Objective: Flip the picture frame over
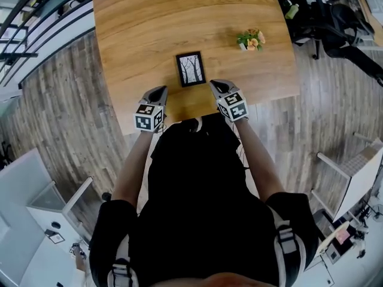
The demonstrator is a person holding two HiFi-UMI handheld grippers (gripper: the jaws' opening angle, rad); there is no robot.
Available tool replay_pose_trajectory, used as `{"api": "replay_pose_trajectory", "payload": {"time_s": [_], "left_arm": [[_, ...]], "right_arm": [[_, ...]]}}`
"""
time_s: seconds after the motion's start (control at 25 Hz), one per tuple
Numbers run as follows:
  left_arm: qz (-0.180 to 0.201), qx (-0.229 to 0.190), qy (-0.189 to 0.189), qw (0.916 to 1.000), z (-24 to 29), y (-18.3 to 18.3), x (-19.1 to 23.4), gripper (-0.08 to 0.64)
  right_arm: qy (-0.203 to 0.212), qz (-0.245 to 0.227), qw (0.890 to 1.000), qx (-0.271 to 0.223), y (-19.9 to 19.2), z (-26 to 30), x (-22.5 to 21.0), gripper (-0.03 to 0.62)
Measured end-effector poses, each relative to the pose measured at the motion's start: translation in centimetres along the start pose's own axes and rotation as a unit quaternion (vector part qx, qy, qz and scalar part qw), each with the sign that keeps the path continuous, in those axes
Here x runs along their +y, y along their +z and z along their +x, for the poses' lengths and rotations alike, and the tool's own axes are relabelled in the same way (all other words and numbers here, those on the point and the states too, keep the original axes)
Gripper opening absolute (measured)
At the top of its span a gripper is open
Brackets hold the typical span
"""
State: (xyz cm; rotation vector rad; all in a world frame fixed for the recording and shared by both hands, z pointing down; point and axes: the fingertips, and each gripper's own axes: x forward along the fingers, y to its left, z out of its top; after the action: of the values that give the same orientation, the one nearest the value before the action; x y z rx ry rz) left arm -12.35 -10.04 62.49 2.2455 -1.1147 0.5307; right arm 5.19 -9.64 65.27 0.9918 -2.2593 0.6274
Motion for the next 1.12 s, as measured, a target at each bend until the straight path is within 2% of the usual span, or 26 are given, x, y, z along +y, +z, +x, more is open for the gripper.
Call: {"api": "replay_pose_trajectory", "payload": {"time_s": [0.12, 0.36, 0.68, 1.12], "left_arm": [[0.032, 0.003, -0.009, 0.9995, -0.8, 0.3, -0.3, 0.018], [0.040, -0.002, -0.016, 0.9990, -2.5, 0.2, -0.6, 0.018], [0.042, -0.017, -0.046, 0.9979, -3.5, -0.1, -1.6, 0.018], [0.024, -0.022, -0.048, 0.9983, -3.0, -1.0, -2.3, 0.018]], "right_arm": [[-0.011, -0.004, 1.000, -0.017, 0.3, -1.1, 0.3, 0.006], [-0.023, -0.033, 0.997, -0.063, 1.2, -3.6, 2.1, 0.006], [-0.040, -0.031, 0.997, -0.053, -0.7, -5.8, 2.5, 0.006], [-0.057, -0.032, 0.997, -0.047, -2.0, -6.4, 1.4, 0.008]]}}
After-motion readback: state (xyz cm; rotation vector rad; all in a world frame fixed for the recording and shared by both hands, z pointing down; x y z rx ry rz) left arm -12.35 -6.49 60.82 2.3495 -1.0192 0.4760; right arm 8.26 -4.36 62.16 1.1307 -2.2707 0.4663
